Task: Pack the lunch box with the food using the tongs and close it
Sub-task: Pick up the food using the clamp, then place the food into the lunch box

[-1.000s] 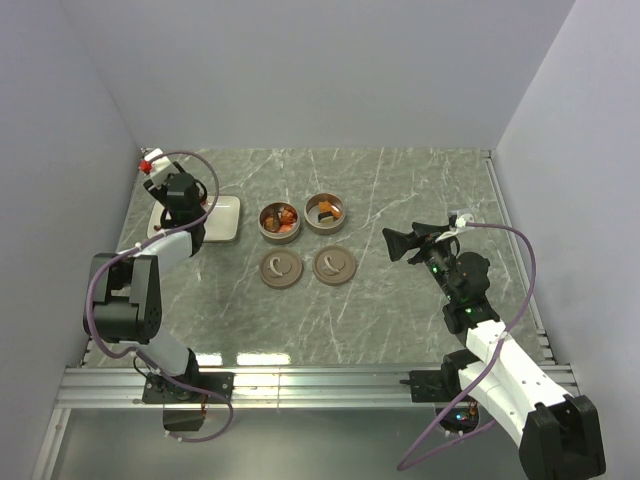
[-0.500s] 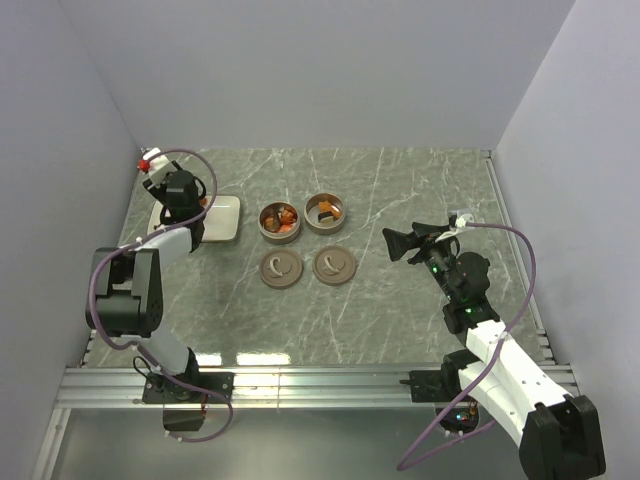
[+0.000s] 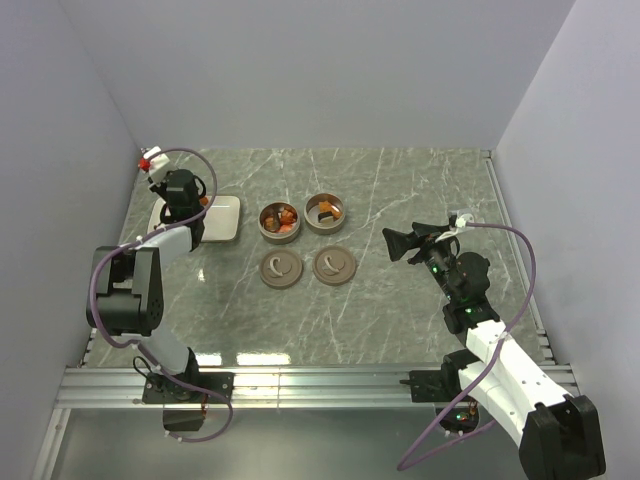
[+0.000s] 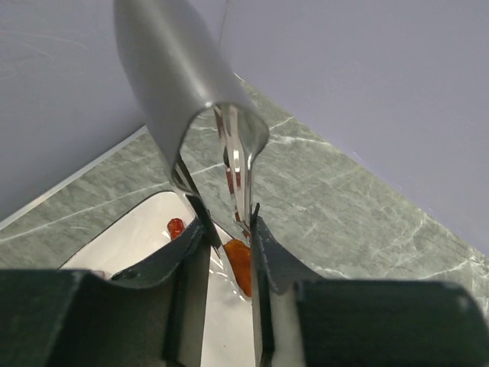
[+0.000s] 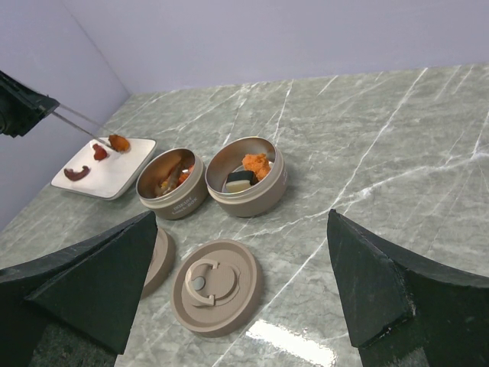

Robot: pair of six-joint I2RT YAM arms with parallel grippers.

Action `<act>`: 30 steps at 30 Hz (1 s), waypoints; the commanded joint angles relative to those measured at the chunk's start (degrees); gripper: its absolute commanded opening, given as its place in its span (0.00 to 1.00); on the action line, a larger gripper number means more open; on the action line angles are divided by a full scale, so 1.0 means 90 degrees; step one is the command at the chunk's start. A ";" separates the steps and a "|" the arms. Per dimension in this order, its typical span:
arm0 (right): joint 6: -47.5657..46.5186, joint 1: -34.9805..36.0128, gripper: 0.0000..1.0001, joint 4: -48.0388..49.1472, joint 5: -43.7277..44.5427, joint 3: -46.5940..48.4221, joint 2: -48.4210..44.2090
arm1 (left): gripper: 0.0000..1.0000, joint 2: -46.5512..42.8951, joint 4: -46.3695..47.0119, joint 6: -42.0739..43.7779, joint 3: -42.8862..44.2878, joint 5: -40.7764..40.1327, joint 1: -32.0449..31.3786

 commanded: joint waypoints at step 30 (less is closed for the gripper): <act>0.0028 -0.0030 0.99 0.0196 0.0040 -0.0025 -0.0077 | 0.21 -0.1169 -0.0903 0.0882 0.1071 0.2483 -0.2874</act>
